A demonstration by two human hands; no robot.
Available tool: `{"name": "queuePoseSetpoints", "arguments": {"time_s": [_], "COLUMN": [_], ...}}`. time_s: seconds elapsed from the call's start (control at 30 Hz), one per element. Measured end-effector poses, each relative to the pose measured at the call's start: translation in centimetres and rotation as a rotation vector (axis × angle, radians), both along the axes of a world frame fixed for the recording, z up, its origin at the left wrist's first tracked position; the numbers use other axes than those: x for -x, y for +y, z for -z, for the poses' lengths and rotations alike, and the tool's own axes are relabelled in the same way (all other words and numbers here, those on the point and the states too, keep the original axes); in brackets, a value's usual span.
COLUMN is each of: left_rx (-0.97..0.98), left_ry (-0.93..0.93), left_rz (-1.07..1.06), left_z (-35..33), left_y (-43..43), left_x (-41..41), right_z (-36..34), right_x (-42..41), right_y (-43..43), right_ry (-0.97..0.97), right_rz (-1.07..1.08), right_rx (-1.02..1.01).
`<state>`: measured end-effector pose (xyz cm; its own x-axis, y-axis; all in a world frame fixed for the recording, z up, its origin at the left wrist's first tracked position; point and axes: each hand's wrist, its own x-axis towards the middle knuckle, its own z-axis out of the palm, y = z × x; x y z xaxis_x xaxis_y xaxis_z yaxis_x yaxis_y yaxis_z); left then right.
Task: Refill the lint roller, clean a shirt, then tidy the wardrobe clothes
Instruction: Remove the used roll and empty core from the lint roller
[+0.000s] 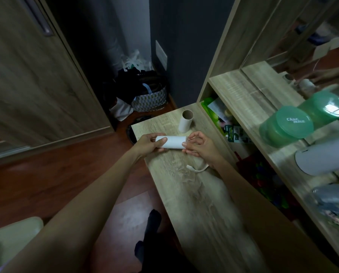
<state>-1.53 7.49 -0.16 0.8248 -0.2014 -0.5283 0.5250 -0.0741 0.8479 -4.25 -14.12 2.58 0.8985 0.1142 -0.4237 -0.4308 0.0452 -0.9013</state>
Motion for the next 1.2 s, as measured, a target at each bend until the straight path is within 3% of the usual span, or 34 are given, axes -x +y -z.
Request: {"name": "queuePoseSetpoints", "arguments": {"time_s": [0.57, 1.2], "left_rx": [-0.005, 0.031], "left_ry": [-0.008, 0.017], "left_rz": [-0.013, -0.015], "left_z": [0.26, 0.06], "left_y": [0.26, 0.41], "left_x": [-0.29, 0.32], "right_z": [0.57, 0.41], "right_x": [-0.18, -0.73], "right_y": [0.26, -0.12], "right_ry": [0.018, 0.077], "right_rz": [0.035, -0.096], "right_rx": [0.012, -0.018]}}
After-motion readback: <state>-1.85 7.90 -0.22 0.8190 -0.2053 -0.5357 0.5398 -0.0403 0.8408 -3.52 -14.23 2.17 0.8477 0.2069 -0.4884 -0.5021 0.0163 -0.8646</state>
